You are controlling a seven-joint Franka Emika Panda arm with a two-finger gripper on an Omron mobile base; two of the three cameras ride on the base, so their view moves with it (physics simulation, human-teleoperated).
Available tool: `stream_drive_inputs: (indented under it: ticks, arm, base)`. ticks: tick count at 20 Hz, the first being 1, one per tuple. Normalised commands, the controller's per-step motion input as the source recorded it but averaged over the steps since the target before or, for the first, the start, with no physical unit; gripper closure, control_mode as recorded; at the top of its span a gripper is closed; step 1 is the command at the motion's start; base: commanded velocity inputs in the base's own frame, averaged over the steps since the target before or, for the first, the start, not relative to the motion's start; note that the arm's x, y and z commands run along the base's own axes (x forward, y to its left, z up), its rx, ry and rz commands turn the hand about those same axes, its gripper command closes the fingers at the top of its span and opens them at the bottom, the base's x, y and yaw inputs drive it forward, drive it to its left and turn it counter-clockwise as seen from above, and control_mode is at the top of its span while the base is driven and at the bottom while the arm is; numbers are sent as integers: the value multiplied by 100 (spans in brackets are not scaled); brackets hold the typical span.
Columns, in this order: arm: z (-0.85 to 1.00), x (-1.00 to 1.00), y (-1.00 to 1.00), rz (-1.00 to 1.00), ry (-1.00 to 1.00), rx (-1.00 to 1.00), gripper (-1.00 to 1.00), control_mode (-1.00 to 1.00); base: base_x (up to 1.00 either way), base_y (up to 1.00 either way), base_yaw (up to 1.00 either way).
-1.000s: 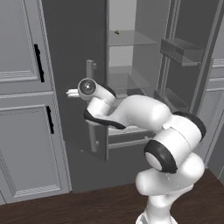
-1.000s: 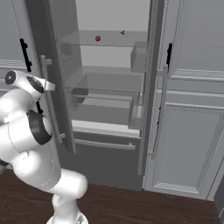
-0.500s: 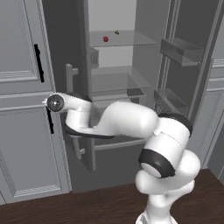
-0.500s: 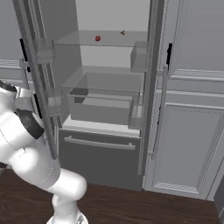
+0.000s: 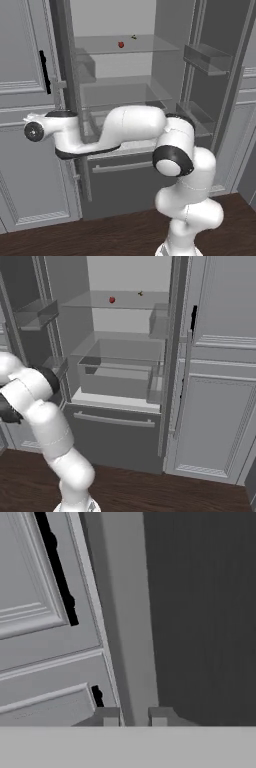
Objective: Take the strawberry from the fridge and place it on top of the pancake, located on the dining counter.
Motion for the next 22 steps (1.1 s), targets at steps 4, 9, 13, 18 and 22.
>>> stream_drive_inputs:
  ticks: [4, 9, 13, 18, 22]
  arm:
    - [-2, -72, 31, -25, -16, 4, -100, -100]
    - [-1, -100, -30, -27, -9, 11, -100, -100]
    - [34, -100, -46, -19, -12, 14, -100, -100]
    - [37, -100, -85, -7, -1, 12, -100, -100]
    - [43, -49, -100, 0, 15, 9, -100, -100]
  base:
    - [0, 0, 0]
    - [0, 0, 0]
    - [0, 0, 0]
    - [0, 0, 0]
    - [0, 0, 0]
